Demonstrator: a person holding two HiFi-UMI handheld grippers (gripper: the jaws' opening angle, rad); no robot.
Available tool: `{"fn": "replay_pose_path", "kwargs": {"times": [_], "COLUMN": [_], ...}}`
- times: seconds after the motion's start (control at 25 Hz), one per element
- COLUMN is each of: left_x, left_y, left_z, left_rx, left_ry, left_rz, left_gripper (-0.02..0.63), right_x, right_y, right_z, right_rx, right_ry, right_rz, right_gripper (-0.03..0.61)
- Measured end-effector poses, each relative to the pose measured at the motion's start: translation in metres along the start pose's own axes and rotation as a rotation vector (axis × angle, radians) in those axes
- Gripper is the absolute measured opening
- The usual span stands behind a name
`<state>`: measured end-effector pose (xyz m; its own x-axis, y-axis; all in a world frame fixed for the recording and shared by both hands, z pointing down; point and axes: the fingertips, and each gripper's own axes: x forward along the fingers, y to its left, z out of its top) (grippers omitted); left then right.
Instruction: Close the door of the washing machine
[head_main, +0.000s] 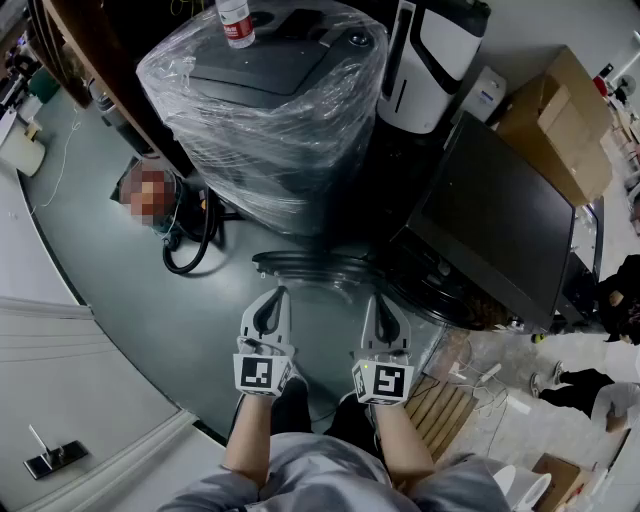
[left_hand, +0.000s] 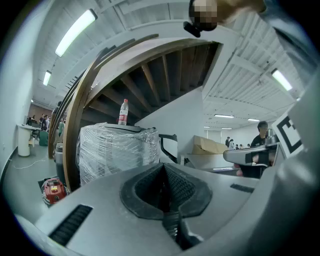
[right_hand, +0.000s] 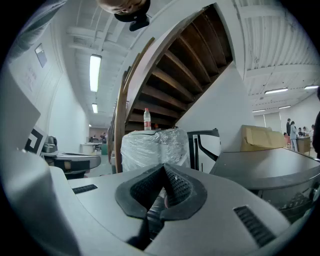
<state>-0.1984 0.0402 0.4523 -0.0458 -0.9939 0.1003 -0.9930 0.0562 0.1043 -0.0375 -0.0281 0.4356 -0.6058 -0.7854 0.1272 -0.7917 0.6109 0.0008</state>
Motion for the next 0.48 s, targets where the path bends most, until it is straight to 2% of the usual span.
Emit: {"fn": "replay_pose_path", "kwargs": {"times": [0.48], "left_x": [-0.002], "left_y": [0.011], "left_z": [0.001], "left_rx": [0.001], "left_ry": [0.0], "left_rz": [-0.005], "left_gripper": [0.002], "right_x": [0.01], "right_y": [0.012], "right_z": [-0.005], "right_rx": [-0.004], "right_ry": [0.005], "right_rz": [0.016], "right_gripper": [-0.002]}}
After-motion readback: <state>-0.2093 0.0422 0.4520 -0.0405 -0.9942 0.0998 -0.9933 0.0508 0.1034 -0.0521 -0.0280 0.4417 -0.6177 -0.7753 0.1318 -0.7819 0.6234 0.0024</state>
